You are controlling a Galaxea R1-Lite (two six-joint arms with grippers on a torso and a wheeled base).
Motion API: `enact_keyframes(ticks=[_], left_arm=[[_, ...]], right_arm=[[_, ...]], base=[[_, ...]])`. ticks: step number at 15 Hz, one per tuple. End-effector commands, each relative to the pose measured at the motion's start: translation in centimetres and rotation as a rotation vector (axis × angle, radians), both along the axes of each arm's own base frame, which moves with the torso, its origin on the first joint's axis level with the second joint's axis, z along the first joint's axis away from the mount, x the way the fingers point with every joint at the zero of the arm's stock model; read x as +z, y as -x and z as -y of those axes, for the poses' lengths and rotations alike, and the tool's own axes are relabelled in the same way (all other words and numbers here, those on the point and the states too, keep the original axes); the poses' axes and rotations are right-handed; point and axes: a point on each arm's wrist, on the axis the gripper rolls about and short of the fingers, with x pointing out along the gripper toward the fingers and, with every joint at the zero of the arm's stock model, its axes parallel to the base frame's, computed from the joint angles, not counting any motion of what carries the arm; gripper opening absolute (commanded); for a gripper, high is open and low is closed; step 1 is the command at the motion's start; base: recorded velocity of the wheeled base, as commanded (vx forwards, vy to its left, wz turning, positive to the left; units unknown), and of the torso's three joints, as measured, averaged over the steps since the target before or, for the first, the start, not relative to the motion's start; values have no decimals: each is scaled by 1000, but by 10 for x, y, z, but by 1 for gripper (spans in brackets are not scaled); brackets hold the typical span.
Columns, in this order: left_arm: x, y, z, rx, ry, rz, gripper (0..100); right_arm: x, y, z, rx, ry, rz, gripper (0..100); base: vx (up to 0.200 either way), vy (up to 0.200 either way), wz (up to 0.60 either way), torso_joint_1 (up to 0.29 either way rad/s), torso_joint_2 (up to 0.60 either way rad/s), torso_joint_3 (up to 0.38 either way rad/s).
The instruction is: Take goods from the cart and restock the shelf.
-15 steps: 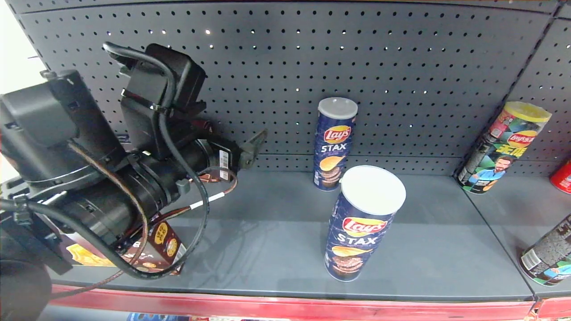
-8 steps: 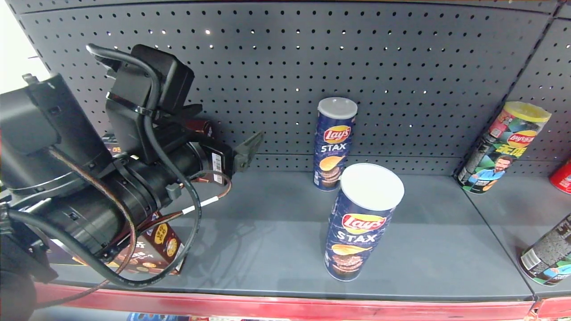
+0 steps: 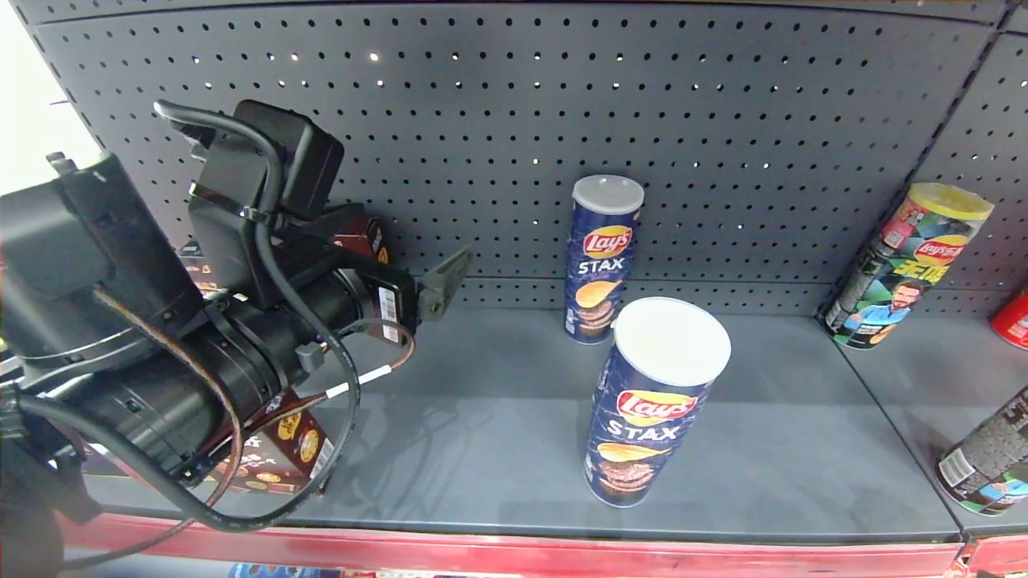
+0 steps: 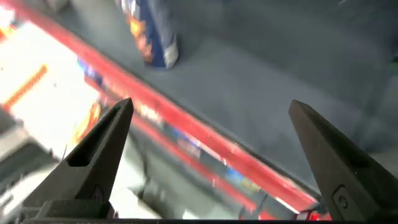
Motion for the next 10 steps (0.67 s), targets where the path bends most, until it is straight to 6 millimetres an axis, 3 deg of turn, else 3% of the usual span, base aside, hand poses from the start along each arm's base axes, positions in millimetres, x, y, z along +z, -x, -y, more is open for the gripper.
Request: enact_keyframes(ticks=[1, 6, 10], left_arm=[[-2, 1, -2, 2, -2, -2, 100], [-3, 1, -1, 2, -3, 4, 100], [-3, -1, -1, 8, -1, 4, 100]], right_arm=[[-13, -31, -20, 38, 89, -138, 100], [-23, -77, -56, 18, 136, -128, 100], [-27, -96, -80, 30, 173, -136, 100]], base=[[0, 0, 0, 0, 0, 0], [0, 0, 0, 0, 0, 0], [0, 0, 0, 0, 0, 0]])
